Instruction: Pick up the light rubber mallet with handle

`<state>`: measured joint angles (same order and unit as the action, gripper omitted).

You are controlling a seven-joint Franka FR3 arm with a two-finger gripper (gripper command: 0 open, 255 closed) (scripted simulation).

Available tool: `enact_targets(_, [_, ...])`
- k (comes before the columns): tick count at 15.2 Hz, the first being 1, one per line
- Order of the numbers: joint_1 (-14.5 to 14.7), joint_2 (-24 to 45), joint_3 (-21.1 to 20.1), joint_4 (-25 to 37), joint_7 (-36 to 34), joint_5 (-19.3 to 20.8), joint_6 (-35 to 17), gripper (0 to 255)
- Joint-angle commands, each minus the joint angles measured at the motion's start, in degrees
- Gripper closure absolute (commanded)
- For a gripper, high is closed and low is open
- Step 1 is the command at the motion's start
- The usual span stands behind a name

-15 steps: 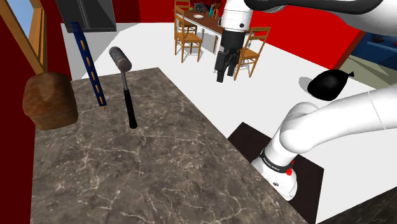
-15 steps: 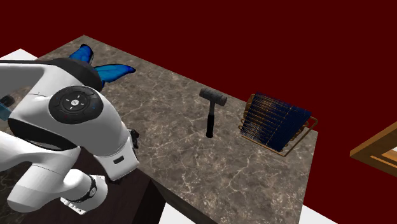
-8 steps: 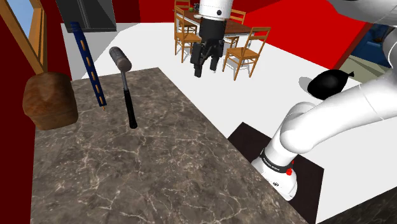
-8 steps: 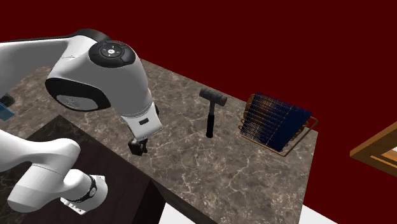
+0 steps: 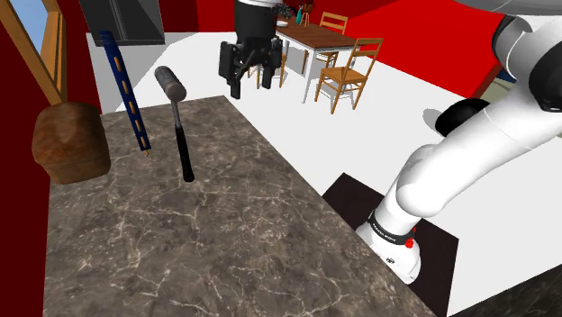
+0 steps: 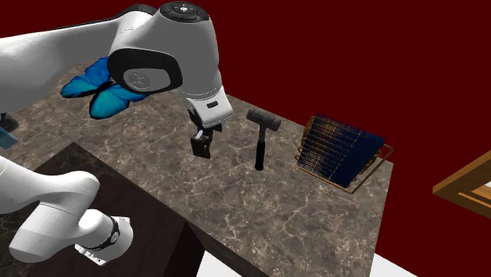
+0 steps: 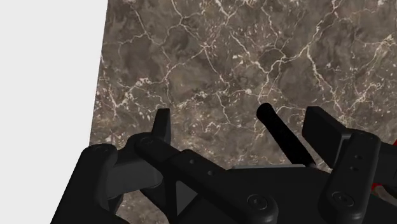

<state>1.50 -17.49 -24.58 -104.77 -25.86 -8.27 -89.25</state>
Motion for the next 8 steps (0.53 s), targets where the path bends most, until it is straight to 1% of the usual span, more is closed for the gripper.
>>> enact_targets(1, [0.1,4.4,-2.9,5.3,-4.3,2.2,0.4,0])
enact_targets(5, [1.5,14.4,-8.1,17.2,-12.7,8.7,2.6,0])
enact_targets(7, [3.3,20.4,-10.5,24.4,-17.1,13.3,4.7,0])
enact_targets(8, [4.8,23.7,-11.4,28.4,-19.2,15.9,6.2,0])
